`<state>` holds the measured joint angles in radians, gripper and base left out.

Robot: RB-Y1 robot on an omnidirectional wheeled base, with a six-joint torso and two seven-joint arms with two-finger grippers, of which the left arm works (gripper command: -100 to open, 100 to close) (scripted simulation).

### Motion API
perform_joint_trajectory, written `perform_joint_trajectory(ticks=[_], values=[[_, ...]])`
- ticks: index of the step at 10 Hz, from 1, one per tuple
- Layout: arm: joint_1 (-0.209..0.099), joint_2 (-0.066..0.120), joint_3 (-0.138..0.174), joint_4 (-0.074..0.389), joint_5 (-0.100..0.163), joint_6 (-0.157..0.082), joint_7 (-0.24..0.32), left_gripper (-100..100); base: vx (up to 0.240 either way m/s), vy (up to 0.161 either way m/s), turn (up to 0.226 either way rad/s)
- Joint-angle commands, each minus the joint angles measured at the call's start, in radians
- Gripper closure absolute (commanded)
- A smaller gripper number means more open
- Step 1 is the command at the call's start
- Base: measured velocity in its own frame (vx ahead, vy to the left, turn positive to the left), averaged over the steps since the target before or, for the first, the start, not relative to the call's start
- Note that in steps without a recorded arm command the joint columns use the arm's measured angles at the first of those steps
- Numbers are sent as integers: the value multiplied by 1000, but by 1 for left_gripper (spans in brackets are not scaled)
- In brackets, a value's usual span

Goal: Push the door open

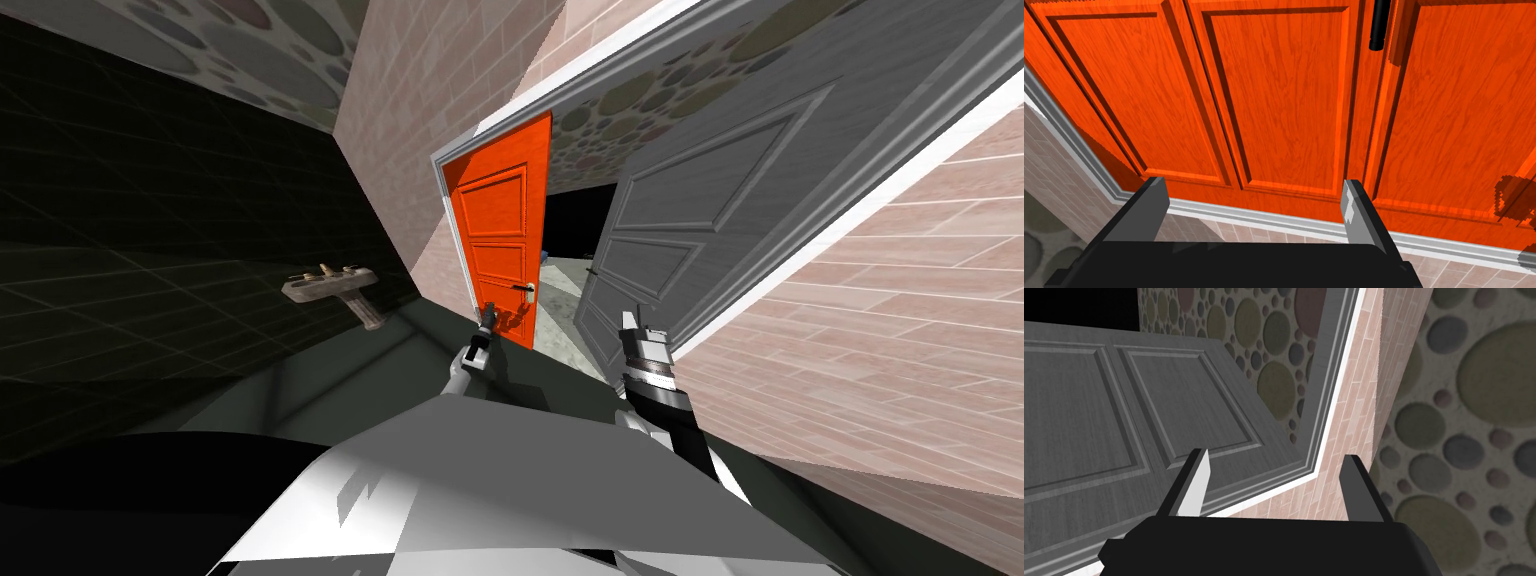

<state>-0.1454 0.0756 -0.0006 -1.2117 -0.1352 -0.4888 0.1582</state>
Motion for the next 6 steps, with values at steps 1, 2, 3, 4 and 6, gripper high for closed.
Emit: perform_joint_trajectory(ticks=[1, 2, 3, 4, 6], values=[[-24, -4, 2, 39, -5, 2, 1, -100, 61, 17, -67], [-38, -7, 4, 63, -8, 4, 1, -100, 70, 20, -73], [-53, -10, 5, 86, -11, 7, 2, -100, 99, 43, -69], [-68, -13, 6, 110, -14, 9, 3, -100, 109, 48, -64], [-96, -20, 9, 155, -20, 14, 4, -100, 95, 32, -60]])
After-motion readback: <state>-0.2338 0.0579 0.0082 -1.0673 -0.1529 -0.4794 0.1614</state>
